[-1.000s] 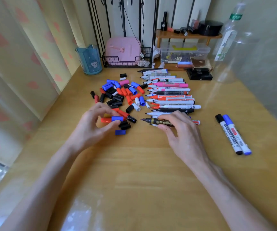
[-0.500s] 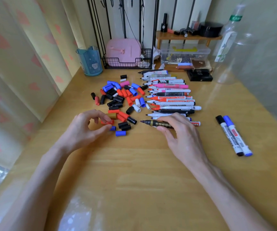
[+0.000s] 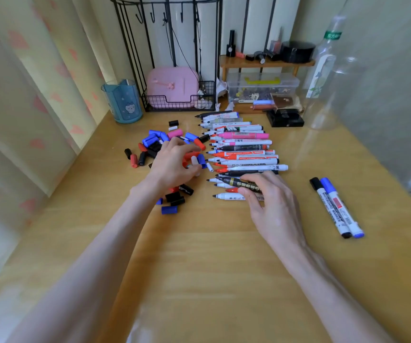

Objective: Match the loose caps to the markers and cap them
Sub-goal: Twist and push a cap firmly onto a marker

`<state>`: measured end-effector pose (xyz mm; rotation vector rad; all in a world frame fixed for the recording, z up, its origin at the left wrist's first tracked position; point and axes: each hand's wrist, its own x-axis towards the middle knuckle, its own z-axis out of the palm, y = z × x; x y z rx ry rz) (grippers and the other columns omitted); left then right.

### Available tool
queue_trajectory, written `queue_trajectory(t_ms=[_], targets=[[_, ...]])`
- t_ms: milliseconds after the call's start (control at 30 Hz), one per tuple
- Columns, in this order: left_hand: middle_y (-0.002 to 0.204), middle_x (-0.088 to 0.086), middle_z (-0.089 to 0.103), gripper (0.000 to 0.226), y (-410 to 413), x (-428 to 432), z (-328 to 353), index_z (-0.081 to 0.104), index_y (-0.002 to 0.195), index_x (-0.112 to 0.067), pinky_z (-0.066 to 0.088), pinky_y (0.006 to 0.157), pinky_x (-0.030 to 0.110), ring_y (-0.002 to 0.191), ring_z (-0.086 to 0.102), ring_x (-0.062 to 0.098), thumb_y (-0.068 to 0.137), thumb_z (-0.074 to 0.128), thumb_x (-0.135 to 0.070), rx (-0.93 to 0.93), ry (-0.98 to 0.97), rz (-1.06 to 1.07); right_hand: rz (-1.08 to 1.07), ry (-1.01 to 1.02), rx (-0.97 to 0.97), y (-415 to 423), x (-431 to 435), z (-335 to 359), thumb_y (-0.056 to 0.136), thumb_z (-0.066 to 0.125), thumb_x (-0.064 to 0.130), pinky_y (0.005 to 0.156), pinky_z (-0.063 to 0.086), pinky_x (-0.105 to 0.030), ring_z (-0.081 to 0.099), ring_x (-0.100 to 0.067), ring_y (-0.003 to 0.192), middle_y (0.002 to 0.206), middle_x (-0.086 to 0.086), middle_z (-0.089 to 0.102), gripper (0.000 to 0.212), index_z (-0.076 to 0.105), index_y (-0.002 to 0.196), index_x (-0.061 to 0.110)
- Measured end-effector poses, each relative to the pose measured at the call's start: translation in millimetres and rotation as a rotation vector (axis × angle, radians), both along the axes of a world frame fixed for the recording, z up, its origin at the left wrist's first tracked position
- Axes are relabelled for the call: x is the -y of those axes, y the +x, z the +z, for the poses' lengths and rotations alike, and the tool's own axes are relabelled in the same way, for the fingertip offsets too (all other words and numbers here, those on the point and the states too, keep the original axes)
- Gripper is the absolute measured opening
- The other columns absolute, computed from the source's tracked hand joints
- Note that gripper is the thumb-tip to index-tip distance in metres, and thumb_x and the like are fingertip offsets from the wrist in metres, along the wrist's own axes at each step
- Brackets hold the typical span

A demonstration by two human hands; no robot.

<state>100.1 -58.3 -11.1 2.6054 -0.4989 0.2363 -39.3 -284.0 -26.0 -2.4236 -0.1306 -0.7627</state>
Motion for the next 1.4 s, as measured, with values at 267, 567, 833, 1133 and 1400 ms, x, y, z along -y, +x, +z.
queue_trajectory(t_ms=[267,567,833,1133,1400], targets=[[0.130,0.008,0.055,0.046,9.6,20.3,-1.1,0.067,0.137,-0.025,0.044,0.101,0.040,0.125,0.049,0.029,0.092,0.072,-0.036,0.019,0.118,0.059,-0.018,0.009,-0.011,0.9,-0.6,2.1,0.095,0.074,0.023,0.082,0.055,-0.039,0.063,-0.020,0.102,0.107,0.005,0.067,0.021,0.072,0.115,0.018],[0.108,-0.003,0.069,0.041,-18.7,0.3,10.9,0.071,0.108,-0.017,0.046,0.081,0.030,0.101,0.062,0.017,0.078,0.090,-0.037,0.097,-0.161,0.050,-0.018,0.005,-0.010,1.3,-0.9,3.3,0.095,0.074,0.023,0.082,0.056,-0.041,0.064,-0.021,0.101,0.106,0.004,0.068,0.022,0.073,0.115,0.017],[0.078,-0.006,0.073,0.036,-85.8,-32.2,18.0,0.065,0.097,-0.022,0.052,0.065,0.023,0.062,0.060,0.009,0.074,0.092,-0.030,-0.069,-0.536,-0.033,0.090,0.054,-0.017,-1.4,-12.2,6.0,0.094,0.075,0.023,0.082,0.043,-0.020,0.064,-0.017,0.104,0.106,0.006,0.067,0.023,0.074,0.116,0.017],[0.080,0.006,0.077,0.030,-113.8,-36.5,5.9,0.078,0.098,-0.020,0.062,0.078,0.048,0.073,0.074,0.031,0.076,0.083,-0.040,-0.198,-0.674,-0.038,0.271,0.065,-0.009,-3.5,-17.9,3.4,0.094,0.076,0.019,0.088,0.051,-0.035,0.062,-0.019,0.098,0.101,0.004,0.065,0.022,0.075,0.115,0.016],[0.080,0.003,0.076,0.026,-112.0,-39.1,2.8,0.079,0.097,-0.027,0.059,0.079,0.052,0.070,0.073,0.027,0.077,0.084,-0.043,-0.166,-0.628,-0.068,0.272,0.074,0.015,-3.9,-16.5,4.5,0.093,0.077,0.017,0.088,0.052,-0.037,0.063,-0.020,0.099,0.102,0.003,0.066,0.022,0.076,0.115,0.016]])
